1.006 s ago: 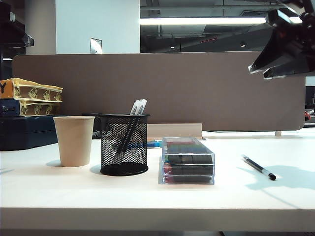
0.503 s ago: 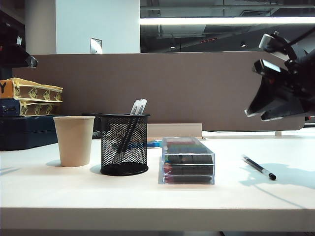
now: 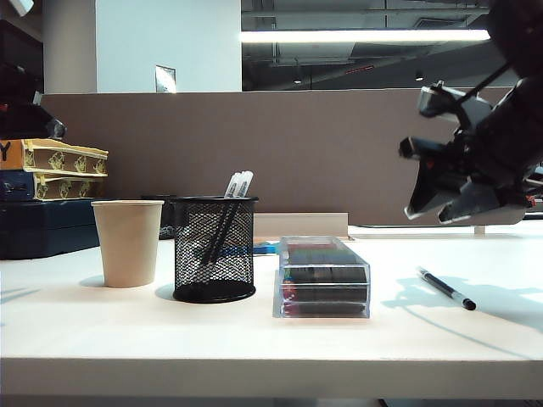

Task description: Pick up one pen and put it in the pen container.

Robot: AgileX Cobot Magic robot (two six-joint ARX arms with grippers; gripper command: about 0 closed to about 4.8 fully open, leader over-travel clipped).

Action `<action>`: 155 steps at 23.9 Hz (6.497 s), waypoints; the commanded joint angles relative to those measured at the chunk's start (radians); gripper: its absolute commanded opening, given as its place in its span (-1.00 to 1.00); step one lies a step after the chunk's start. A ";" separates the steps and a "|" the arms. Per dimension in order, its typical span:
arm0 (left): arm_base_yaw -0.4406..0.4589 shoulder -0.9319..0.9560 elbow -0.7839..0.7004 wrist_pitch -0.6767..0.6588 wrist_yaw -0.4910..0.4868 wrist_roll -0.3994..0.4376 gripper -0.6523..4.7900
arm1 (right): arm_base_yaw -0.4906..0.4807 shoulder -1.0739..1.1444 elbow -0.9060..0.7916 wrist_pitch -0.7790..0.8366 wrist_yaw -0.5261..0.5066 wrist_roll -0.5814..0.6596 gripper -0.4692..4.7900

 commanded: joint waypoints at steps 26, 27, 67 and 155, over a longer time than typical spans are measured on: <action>0.002 -0.001 0.006 0.008 -0.024 0.003 -0.45 | 0.068 0.047 0.011 -0.169 0.113 0.065 -0.01; 0.002 -0.001 0.006 0.006 -0.025 0.003 -0.45 | 0.068 0.053 0.011 -0.170 0.113 0.066 -0.01; 0.002 0.000 0.006 -0.018 -0.028 0.007 -0.45 | 0.068 0.150 0.011 -0.177 0.130 0.079 -0.17; 0.002 -0.001 0.006 -0.018 -0.048 0.006 -0.45 | 0.067 0.113 0.057 -0.100 0.132 0.079 -0.36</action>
